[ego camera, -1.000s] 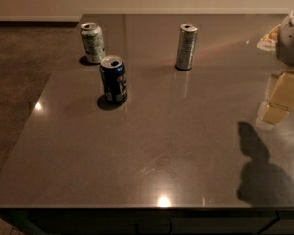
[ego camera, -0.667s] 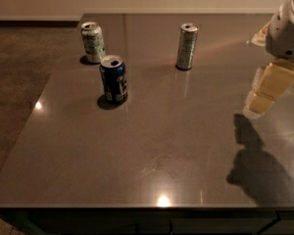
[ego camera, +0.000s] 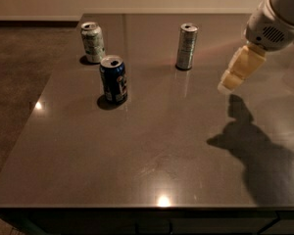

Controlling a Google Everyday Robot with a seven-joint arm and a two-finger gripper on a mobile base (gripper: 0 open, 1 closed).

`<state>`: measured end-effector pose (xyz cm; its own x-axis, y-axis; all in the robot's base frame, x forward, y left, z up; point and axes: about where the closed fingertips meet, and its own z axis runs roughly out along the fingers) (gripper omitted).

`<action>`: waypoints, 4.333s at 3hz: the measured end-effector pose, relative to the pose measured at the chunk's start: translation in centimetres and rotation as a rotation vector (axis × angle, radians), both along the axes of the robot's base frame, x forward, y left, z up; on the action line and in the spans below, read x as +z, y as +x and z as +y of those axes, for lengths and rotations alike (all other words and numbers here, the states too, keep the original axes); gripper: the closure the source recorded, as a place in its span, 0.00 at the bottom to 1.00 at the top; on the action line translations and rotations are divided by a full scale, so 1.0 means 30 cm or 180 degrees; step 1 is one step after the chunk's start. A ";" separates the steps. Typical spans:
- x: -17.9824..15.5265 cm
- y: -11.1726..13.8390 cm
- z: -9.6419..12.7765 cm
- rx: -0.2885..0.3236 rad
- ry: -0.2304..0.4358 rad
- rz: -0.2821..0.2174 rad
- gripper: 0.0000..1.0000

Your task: Move redbull can near pepsi can

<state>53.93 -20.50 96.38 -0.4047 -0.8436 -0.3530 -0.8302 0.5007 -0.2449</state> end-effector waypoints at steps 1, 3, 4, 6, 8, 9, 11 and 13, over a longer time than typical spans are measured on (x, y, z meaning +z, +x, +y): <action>-0.013 0.128 -0.007 -0.0340 0.0129 -0.0172 0.00; -0.028 0.337 0.000 -0.0803 0.0475 -0.0401 0.00; -0.040 0.438 0.045 -0.0906 0.0695 -0.0428 0.00; -0.076 0.604 0.116 -0.1089 0.0968 -0.0527 0.00; -0.112 0.687 0.185 -0.1077 0.1155 -0.0488 0.17; -0.121 0.702 0.204 -0.1036 0.1221 -0.0472 0.41; -0.092 0.671 0.234 -0.0813 0.1322 -0.0438 0.87; -0.022 0.458 0.421 0.0149 0.1433 -0.0307 1.00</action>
Offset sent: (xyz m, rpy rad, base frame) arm 0.1212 -0.0080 -0.0083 0.1785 -0.1562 -0.3154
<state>67.69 -7.88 95.72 -0.3171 -0.6143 -0.7226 -0.8386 0.5374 -0.0889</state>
